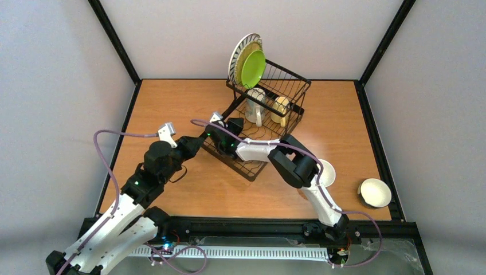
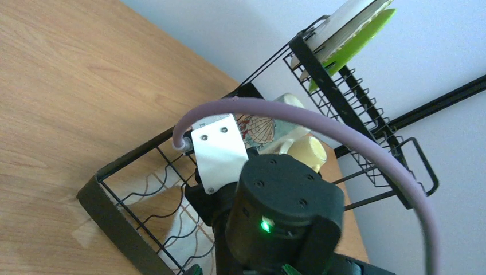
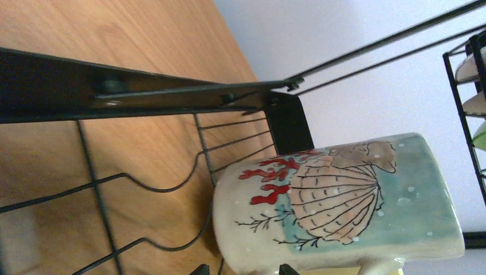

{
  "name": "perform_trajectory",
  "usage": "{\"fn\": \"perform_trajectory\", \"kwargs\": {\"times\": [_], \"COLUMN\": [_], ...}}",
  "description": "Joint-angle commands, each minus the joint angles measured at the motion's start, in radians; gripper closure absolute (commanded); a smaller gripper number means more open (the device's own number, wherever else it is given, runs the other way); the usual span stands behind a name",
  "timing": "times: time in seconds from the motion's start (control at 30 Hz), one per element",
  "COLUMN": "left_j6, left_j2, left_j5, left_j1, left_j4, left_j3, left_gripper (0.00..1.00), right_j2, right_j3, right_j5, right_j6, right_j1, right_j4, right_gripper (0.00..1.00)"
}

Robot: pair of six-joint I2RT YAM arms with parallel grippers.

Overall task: Load the mixed dishes into the dish rack
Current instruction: Move the cup from the dish rack, then move the cup to the dish rack.

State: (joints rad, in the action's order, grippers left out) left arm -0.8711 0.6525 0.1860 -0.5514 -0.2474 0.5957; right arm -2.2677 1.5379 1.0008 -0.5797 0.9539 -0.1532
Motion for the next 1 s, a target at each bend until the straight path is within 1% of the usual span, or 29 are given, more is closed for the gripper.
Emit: {"fn": "perform_trajectory", "kwargs": {"times": [0.0,0.27,0.33,0.43,0.67,0.97], "left_j6": [-0.007,-0.013,-0.015,-0.016,-0.017,-0.010], "left_j2": [-0.033,-0.040,-0.044,-0.051,-0.049,-0.022], "left_j5": [-0.016,-0.031,-0.031,-0.029,-0.031,-0.031], "left_j1": [-0.007,-0.007,-0.007,-0.007,-0.007,-0.007], "left_j4": [-0.046,-0.044,-0.044,-0.046,-0.035,-0.024], "left_j3": [-0.001,0.000,-0.004,-0.007,-0.008,-0.011], "left_gripper": [0.23,0.23,0.22,0.22,0.22,0.22], "right_j2": [-0.035,-0.032,-0.036,-0.038,-0.046,-0.087], "right_j3": [0.053,0.053,0.063,0.057,0.061,0.143], "right_j5": [0.070,0.128,0.122,0.115,0.077,0.051], "right_j6": [0.018,0.112,0.166,0.182,0.067,0.112], "right_j1": [-0.048,-0.085,-0.099,-0.116,-0.149,-0.199], "right_j4": [0.036,0.101,0.148,0.151,0.034,0.082], "right_gripper": [0.31,0.31,0.30,0.30,0.30,0.30]}}
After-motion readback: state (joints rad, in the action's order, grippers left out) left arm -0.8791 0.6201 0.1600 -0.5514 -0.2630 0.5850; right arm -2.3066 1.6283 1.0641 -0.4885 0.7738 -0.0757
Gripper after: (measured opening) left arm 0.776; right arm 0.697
